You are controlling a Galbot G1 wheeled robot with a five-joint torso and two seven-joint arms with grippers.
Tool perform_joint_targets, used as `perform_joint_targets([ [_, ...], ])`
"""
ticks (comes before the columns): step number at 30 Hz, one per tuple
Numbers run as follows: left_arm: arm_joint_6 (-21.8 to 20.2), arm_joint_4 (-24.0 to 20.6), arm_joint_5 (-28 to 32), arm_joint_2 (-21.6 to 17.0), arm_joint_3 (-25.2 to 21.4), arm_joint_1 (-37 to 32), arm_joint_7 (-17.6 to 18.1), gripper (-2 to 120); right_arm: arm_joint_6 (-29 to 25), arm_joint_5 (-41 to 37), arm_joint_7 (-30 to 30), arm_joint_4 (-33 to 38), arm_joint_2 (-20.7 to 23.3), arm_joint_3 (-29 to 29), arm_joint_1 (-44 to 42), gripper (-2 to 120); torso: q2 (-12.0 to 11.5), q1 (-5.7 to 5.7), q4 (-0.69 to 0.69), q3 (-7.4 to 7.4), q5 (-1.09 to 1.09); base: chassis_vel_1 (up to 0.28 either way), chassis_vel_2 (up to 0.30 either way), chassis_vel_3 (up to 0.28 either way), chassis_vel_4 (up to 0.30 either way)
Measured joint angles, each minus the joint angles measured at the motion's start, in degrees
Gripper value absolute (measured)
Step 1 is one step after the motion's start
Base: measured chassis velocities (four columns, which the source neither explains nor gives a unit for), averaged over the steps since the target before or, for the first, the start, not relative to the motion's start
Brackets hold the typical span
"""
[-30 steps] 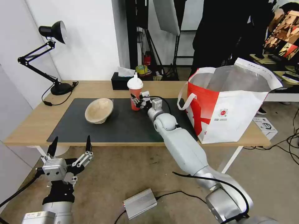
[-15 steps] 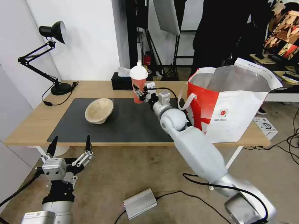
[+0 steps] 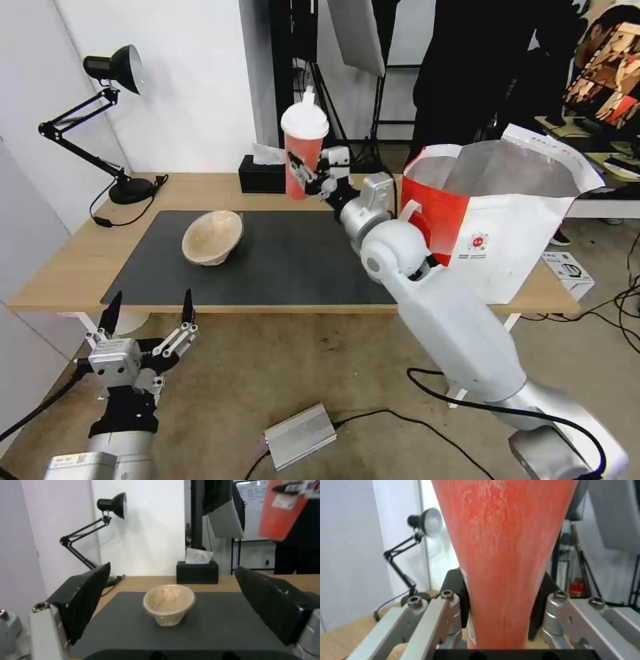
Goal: Pick up the trash from the table and place it into the takeout bag.
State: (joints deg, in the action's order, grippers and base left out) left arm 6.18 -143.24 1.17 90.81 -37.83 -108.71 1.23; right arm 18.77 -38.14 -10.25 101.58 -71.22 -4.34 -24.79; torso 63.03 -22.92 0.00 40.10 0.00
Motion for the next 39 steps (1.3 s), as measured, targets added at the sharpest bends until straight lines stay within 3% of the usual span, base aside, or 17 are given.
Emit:
perform_joint_targets([
  [13, 0.0, 0.0, 0.02, -0.09, 0.24, 0.16, 0.02, 100, 3.76, -7.14, -3.99, 5.34, 5.95, 5.69, 2.66, 34, -0.01, 0.0, 0.0, 0.0, 0.01, 0.0, 0.0, 0.0, 0.0],
  [17, 0.12, 0.0, 0.02, -0.24, 0.33, 0.6, 0.04, 100, 6.9, -15.24, -7.82, 7.1, 9.18, 8.89, 3.87, 34, 0.0, 0.0, 0.0, 0.0, 0.0, 0.0, 0.0, 0.0, 0.0],
  [27, 0.19, 0.0, 1.0, 0.09, 0.14, 1.15, 0.47, 100, 9.02, -18.55, -8.89, 6.8, 17.87, 13.58, 4.49, 34, 0.0, 0.0, -0.01, 0.0, 0.01, 0.0, 0.0, 0.0, 0.0],
  [39, 0.19, 0.0, 2.4, -0.23, -0.62, 1.39, 1.19, 100, 10.24, -19.76, -11.07, 3.12, 23.32, 15.26, 4.98, 34, -0.01, 0.0, 0.0, 0.0, 0.01, 0.0, 0.0, 0.0, 0.0],
])
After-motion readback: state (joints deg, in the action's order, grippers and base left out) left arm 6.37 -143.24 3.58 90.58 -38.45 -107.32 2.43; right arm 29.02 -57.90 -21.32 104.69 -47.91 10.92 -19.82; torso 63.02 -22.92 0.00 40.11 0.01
